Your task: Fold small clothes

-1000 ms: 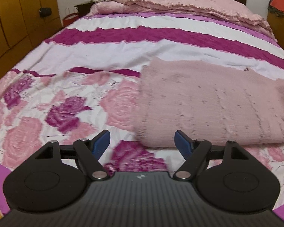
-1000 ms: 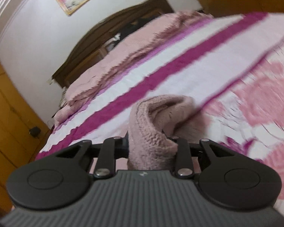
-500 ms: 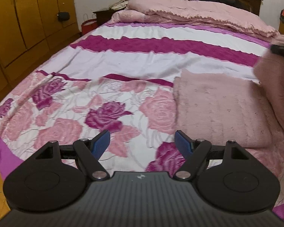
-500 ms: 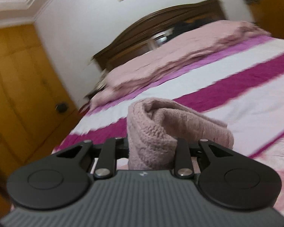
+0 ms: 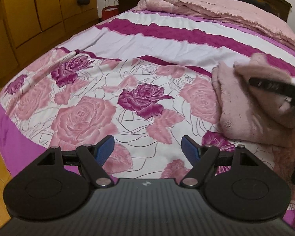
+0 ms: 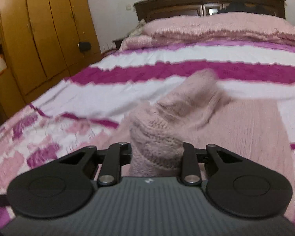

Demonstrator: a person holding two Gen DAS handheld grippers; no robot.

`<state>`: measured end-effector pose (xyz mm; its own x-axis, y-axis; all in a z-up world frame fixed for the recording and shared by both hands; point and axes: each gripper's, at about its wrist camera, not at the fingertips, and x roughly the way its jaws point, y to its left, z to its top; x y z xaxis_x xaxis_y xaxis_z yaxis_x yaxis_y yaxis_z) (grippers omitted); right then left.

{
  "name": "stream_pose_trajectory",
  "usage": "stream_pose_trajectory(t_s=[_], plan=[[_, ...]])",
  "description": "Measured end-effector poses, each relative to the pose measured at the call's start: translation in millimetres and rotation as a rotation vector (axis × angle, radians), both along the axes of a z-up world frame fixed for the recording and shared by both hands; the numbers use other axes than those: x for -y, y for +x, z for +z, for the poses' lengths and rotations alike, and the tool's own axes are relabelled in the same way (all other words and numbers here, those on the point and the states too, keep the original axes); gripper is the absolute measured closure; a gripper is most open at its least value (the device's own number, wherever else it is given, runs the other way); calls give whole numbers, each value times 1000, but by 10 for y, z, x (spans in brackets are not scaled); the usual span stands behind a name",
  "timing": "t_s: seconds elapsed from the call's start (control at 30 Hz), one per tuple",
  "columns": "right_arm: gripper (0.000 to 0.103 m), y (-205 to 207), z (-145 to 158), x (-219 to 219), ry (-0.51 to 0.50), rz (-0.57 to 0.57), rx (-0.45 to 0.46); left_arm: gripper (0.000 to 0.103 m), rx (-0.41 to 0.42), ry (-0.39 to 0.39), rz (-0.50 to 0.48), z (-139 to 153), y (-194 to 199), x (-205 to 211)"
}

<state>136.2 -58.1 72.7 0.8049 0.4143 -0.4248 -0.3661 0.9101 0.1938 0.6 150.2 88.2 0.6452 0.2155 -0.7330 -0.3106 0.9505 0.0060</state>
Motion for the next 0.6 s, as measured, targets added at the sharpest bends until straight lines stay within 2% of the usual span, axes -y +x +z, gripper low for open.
stream_pose_trajectory(t_s=[0.07, 0.13, 0.27, 0.33, 0.47, 0.6], plan=[[76, -124, 121, -108, -51, 28, 68, 22, 7, -8, 8, -3, -7, -39], [76, -178, 135, -214, -73, 83, 72, 22, 9, -8, 13, -6, -13, -61], [74, -226, -216, -537, -217, 208, 12, 22, 13, -9, 20, -14, -17, -87], [71, -333, -258, -564, -251, 203, 64, 22, 15, -3, 12, 3, -10, -88], [58, -423, -48, -440, -161, 248, 23, 22, 36, 43, -21, 144, 72, -78], [58, -574, 98, -153, -51, 296, -27, 22, 102, 46, -66, 356, 220, -11]])
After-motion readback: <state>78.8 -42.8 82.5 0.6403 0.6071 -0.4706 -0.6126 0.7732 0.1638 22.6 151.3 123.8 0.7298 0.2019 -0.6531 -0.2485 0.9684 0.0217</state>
